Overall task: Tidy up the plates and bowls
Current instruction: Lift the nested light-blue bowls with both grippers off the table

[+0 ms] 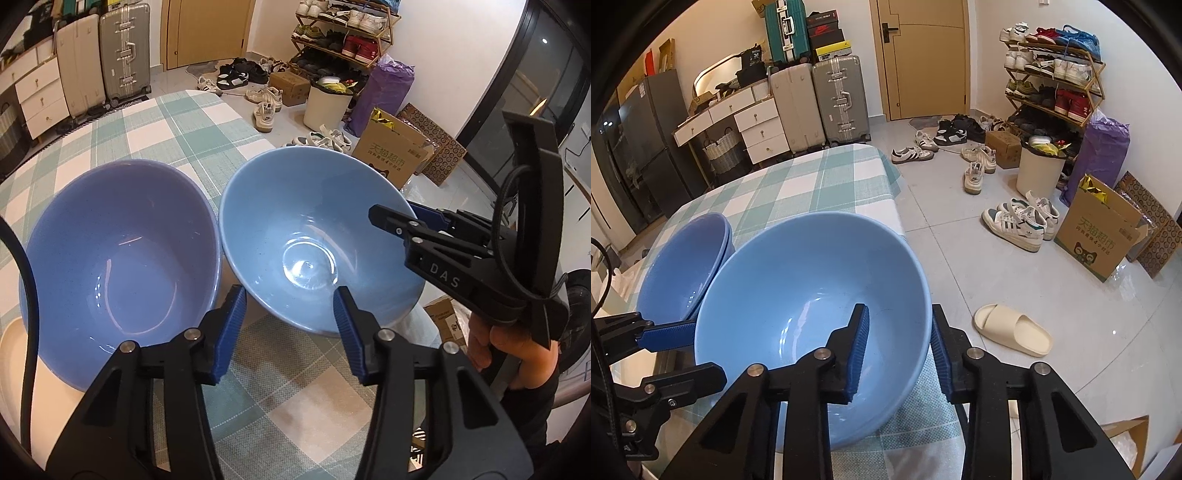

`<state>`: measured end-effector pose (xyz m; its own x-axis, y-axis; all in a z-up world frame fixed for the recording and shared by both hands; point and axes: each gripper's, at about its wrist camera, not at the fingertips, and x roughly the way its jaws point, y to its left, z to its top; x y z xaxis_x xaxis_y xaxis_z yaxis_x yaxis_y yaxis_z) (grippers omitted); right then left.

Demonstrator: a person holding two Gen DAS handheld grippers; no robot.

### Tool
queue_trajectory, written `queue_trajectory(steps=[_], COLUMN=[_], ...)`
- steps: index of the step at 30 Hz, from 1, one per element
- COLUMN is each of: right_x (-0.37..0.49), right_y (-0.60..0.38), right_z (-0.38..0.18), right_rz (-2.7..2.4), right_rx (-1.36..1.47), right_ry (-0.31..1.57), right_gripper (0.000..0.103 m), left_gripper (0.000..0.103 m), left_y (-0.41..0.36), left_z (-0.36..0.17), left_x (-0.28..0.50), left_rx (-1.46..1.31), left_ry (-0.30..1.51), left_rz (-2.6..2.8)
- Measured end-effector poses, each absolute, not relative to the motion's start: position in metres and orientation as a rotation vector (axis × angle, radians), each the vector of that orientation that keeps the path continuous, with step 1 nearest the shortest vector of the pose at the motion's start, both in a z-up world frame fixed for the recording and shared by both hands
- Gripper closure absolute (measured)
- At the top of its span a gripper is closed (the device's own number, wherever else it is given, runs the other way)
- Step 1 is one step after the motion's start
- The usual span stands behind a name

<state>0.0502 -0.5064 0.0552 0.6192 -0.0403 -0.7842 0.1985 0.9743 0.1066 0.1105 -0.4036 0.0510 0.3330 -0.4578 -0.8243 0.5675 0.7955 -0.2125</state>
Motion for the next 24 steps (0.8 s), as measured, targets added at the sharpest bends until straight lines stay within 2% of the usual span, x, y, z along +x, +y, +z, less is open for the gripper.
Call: queue_trajectory(steps=[24], right_x=[0.030], right_y=[-0.501], right_z=[0.076], right_rz=[-0.180], right_rx=[0.138], right_ry=[0.860], right_gripper=[0.071], left_gripper=[0.059], left_y=[-0.400], left_z=[0.061], left_x=[0.103], left_rx=[0.136], left_ry=[0.963], left_rz=[-0.708])
